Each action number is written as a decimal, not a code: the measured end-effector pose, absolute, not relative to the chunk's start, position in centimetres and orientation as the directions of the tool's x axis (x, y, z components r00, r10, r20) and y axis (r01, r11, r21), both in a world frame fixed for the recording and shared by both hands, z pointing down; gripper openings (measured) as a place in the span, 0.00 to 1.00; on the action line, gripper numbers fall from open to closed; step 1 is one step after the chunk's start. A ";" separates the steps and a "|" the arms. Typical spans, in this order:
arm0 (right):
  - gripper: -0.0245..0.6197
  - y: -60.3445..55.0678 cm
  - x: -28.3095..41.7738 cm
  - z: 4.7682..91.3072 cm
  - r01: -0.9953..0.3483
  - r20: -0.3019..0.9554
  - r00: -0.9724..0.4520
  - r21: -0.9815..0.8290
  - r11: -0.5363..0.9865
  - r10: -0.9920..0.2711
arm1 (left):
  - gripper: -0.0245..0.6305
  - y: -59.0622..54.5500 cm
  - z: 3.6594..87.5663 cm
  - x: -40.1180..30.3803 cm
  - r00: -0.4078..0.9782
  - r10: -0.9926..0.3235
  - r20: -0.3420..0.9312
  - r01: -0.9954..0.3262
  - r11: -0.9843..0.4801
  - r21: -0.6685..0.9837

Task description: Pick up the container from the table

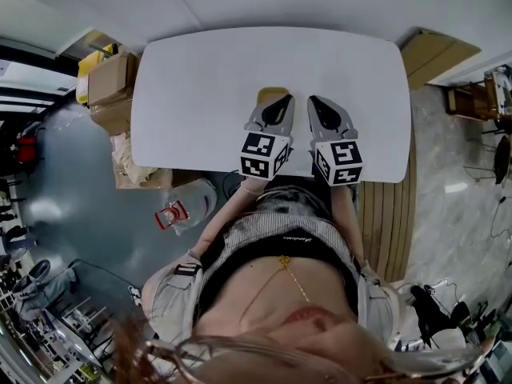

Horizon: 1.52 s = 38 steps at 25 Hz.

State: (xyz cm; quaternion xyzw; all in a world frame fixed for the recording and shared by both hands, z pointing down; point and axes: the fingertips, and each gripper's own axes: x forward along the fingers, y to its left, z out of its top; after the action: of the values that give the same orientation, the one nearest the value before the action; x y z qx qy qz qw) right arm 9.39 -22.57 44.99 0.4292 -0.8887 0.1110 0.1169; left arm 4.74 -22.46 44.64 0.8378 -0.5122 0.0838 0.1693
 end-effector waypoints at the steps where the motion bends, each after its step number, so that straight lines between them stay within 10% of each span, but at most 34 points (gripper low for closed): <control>1: 0.08 -22.7 9.5 45.0 -0.785 0.306 -0.609 -0.097 0.612 -0.732 | 0.04 -22.6 44.7 4.8 0.454 -0.833 0.316 -0.890 -0.410 0.198; 38: 0.08 -25.2 6.1 46.4 -0.883 0.356 -0.455 -0.058 0.466 -0.816 | 0.04 -25.4 45.3 -3.9 0.482 -0.822 0.304 -0.876 -0.439 0.203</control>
State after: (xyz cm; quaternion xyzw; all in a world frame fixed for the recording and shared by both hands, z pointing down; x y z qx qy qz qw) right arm 6.13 -25.19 46.37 0.5029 -0.8446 0.1178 0.1406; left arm -3.94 -25.36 45.31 0.8443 -0.5026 0.0800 0.1676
